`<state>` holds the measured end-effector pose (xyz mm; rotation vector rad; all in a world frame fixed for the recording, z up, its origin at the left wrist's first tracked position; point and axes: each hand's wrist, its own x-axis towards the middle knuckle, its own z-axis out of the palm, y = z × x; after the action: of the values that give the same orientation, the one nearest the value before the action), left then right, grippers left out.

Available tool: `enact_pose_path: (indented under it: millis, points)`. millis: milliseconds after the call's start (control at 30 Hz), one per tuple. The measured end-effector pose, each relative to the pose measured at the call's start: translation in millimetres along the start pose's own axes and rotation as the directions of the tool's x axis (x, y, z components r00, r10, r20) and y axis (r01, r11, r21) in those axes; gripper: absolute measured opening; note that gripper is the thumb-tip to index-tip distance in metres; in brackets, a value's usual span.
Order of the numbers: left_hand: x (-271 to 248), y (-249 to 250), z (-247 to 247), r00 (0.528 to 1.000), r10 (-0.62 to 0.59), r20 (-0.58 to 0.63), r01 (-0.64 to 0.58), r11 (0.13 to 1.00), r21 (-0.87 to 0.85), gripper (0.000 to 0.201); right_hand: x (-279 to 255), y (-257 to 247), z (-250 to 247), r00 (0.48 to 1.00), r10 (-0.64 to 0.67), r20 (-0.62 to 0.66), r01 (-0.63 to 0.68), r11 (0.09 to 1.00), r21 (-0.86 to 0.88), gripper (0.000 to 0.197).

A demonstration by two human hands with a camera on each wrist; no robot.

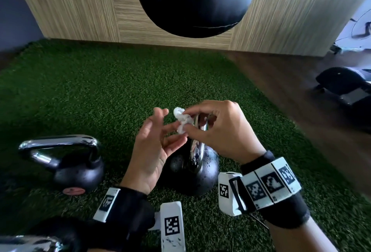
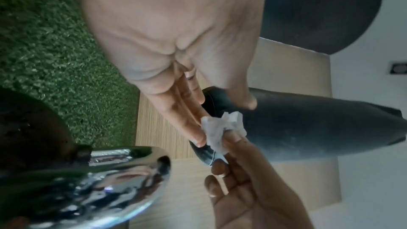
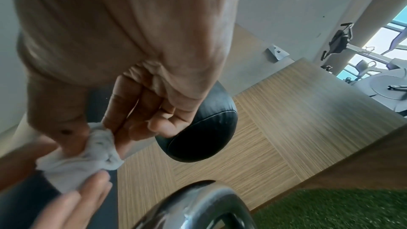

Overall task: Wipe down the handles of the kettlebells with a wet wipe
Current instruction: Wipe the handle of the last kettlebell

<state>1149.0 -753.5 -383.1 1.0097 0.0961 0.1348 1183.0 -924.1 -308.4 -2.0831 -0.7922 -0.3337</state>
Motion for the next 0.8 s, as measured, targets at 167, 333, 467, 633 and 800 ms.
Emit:
enact_pose_path:
  millis: [167,333,467,633,800]
  points:
    - [9,-40,-39,0.970,-0.086,0.227,-0.086,0.752,0.653,0.092,-3,32,-16,0.970,0.130,-0.208,-0.131,0.991,0.009,0.019]
    - [8,-101,-38,0.921,-0.207,0.329,-0.307,0.132,0.943,0.161,-14,84,-15,0.868,0.376,-0.325,-0.379,0.924,0.058,0.021]
    - [14,-119,-22,0.929,0.248,0.275,-0.323,0.181,0.929,0.098,-24,116,4,0.843,0.469,-0.263,-0.464,0.882,0.085,0.011]
    - [28,-125,-33,0.829,0.379,0.412,-0.495,0.151,0.856,0.076,-34,134,23,0.788,0.582,-0.202,-0.563,0.813,0.149,0.011]
    - [51,-123,-66,0.912,0.113,0.395,-0.385,0.570,0.726,0.082,-36,133,36,0.789,0.566,-0.240,-0.559,0.823,0.103,0.013]
